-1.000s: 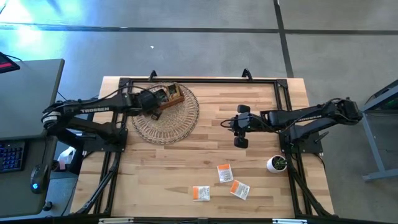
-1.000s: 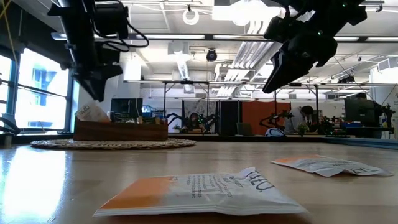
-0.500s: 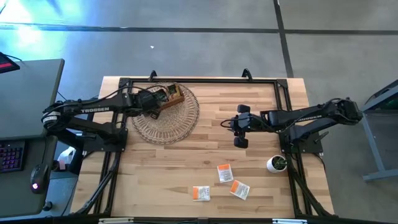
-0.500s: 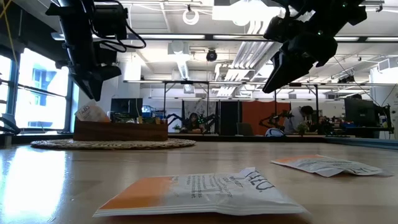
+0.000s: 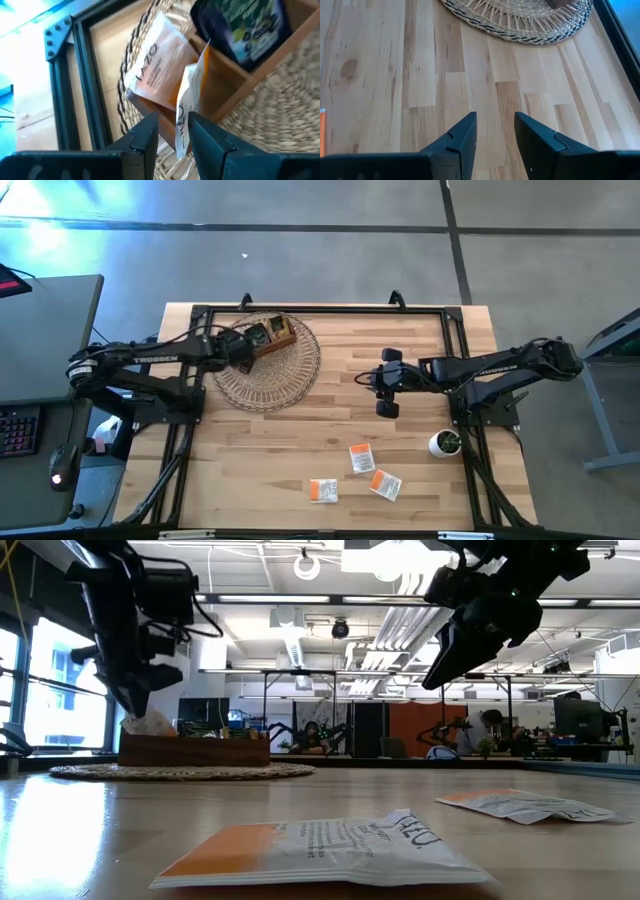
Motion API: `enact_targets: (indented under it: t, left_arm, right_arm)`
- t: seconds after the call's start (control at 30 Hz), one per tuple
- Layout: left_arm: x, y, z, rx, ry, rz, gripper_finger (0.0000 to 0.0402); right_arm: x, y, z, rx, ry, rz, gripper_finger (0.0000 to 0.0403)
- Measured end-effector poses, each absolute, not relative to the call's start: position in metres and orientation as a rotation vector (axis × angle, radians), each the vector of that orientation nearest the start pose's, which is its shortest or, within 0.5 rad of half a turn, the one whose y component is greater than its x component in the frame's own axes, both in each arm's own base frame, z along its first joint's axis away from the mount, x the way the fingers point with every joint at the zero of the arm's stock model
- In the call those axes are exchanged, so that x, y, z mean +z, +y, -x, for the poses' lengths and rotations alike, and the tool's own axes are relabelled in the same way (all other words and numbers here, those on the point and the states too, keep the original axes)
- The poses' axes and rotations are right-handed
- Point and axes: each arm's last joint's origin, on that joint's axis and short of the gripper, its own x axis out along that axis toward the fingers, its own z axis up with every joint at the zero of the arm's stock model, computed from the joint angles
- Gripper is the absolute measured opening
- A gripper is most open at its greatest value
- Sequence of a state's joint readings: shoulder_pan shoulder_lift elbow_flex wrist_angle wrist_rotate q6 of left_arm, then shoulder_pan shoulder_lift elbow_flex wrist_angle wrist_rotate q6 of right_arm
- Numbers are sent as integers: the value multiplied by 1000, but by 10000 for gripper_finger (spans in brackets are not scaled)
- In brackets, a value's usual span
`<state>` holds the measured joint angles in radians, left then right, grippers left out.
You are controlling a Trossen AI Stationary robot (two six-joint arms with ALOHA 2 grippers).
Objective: Pick & Place Tea
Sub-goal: Put the orange tea bag into the left section of the wooden organizer
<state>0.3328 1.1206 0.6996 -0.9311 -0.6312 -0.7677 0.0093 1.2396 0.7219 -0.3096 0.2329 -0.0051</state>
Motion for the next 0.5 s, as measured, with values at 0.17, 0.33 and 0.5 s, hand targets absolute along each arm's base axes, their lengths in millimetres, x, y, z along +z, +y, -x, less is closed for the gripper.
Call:
enact_targets:
  t: [0.17,0.33,0.5]
  left_arm:
    - [191,71,-155,1260,994,405,102]
    - [190,71,-154,1258,1006,397,54]
    - [199,72,-161,1188,1003,413,12]
  right_arm:
    - [213,-4,-242,-210,823,101,129]
    - [213,-4,-242,-210,823,101,129]
    - [213,-4,-242,-210,823,101,129]
